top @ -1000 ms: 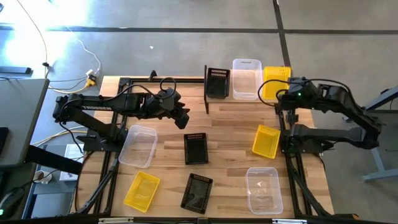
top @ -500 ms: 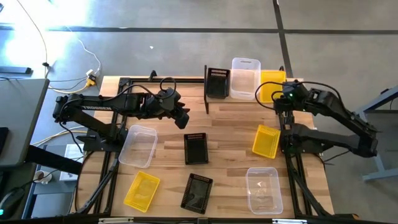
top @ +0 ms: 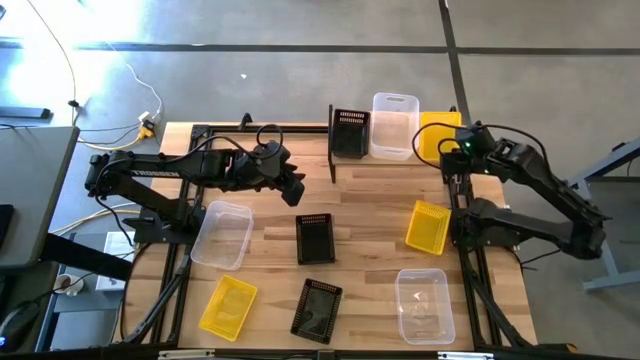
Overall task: Stack baskets on shelf by color
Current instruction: Put the top left yellow bin on the shelf
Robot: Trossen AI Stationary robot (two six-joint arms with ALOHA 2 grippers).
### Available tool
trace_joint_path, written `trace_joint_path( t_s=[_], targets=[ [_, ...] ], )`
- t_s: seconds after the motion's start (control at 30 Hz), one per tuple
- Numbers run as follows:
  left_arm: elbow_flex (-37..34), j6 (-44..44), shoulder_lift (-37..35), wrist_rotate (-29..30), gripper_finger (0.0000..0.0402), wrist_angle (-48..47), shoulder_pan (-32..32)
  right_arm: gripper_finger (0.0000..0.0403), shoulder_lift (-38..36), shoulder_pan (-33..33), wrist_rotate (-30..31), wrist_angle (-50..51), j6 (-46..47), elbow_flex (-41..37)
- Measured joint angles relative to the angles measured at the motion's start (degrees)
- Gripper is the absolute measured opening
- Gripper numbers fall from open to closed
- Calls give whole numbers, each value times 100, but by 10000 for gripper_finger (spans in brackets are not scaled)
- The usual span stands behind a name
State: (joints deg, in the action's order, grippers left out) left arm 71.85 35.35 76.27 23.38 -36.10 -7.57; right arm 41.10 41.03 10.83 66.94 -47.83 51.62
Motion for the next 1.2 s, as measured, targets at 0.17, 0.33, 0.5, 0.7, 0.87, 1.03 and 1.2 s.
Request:
trace_joint_path(
  t_s=[0.17,0.33,0.5,0.7,0.87,1.03,1.2],
  targets=[
    [0,0,0,-2,161,0,0,0,211,22,9,-29,24,0],
    [0,43,0,-7,161,3,0,1,375,22,133,-37,42,2],
    [0,48,0,-24,161,3,0,25,424,22,261,-4,149,0],
    [0,110,0,-24,161,15,0,72,418,20,648,7,151,0],
    [0,103,0,-24,161,42,0,88,380,20,626,-4,278,0],
    [0,99,0,-24,161,42,0,92,259,20,619,6,549,0],
    [0,92,0,-24,161,42,0,92,57,18,629,-24,706,2]
  ],
)
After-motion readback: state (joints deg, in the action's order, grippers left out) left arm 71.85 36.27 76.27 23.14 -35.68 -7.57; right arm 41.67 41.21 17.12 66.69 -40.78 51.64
